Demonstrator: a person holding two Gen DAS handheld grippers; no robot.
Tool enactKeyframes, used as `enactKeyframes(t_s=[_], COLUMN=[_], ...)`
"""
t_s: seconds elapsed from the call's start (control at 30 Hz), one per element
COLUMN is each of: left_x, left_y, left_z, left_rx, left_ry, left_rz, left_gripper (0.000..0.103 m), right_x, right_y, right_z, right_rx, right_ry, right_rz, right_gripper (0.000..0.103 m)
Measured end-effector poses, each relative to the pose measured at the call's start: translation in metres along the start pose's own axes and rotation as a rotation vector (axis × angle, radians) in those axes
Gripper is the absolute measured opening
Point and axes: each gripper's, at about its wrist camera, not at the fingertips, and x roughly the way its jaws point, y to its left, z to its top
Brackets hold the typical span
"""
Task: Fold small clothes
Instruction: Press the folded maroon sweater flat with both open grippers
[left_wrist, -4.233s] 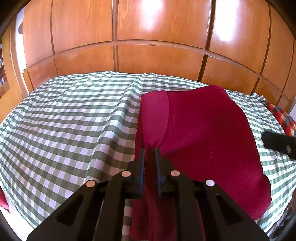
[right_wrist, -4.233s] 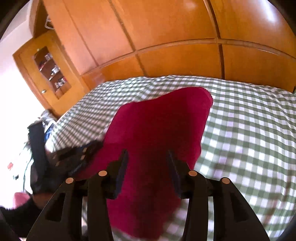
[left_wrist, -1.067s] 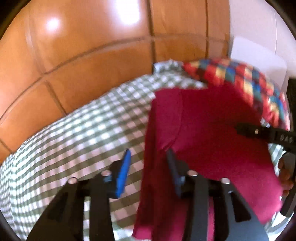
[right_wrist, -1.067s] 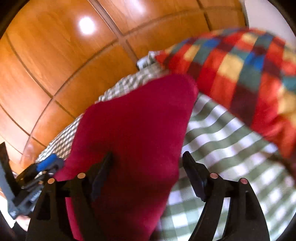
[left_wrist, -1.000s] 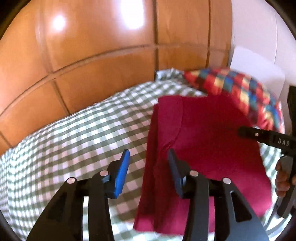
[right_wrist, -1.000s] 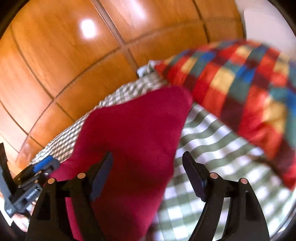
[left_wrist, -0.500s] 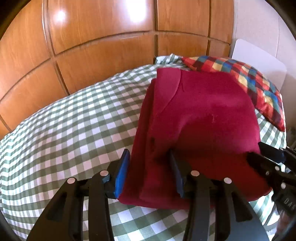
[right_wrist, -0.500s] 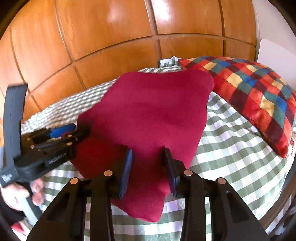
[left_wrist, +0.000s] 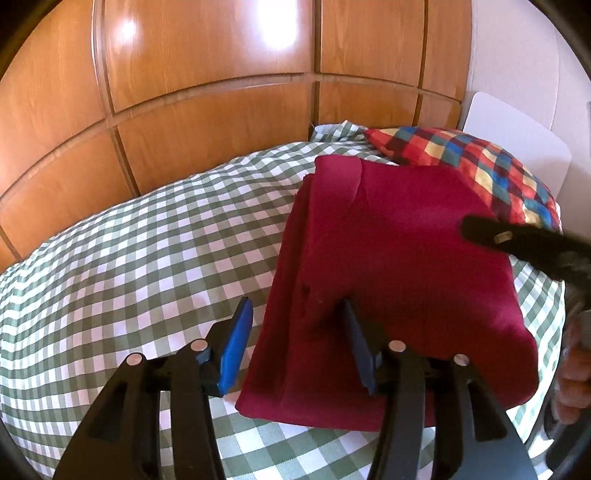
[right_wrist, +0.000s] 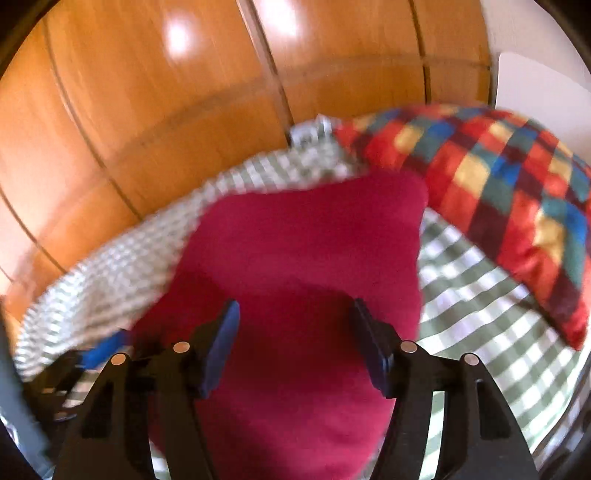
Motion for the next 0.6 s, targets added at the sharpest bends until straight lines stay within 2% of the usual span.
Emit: enactKeyframes(t_s=[0.07, 0.17, 0.23, 0.37, 0.43, 0.53, 0.6], left_x=[0.006, 0.008, 0.006, -0.006, -0.012, -0.023, -0.033], left_y=[0.003, 0.005, 0.007, 0.010, 0.011, 0.013, 0.015], left_z=[-0.002, -0.003, -0.004, -0.005, -0.007, -0.009, -0.011], left_rx=[-0.018, -0.026, -0.042, -0.059, -0.065, -0.072, -0.077], left_ry=[0.021, 0.021, 0.018, -0.010, -0.020, -0.039, -0.060], left_rz=[-0.020, -0.018, -0.026, -0.022, -0.016, -0.011, 0.003], left_gripper=[0.051, 0.054, 0.054, 0.056, 0.060, 0.065, 0.068], right_x=[0.015, 0.012, 0.008, -0.008, -0.019, -0.034, -0.043], right_y=[0.006, 0.021, 0.021, 0.020, 0.024, 0.030, 0.034], right_z=[-0.007, -0.012, -0.012, -0.012, -0.015, -0.021, -0.027], right_rx=[-0.031, -0.096, -0.094, -0.046, -0.033, -0.015, -0.005], right_ry=[-0.022, -0.055, -0.065, -0.086, -0.109, -0.143, -0.160], right_rz=[-0.056, -0.127, -0.132, -0.108, -0.113, -0.129, -0.133], right_gripper=[0.063, 0.063, 0.063, 0.075, 0.075, 0.084, 0.084])
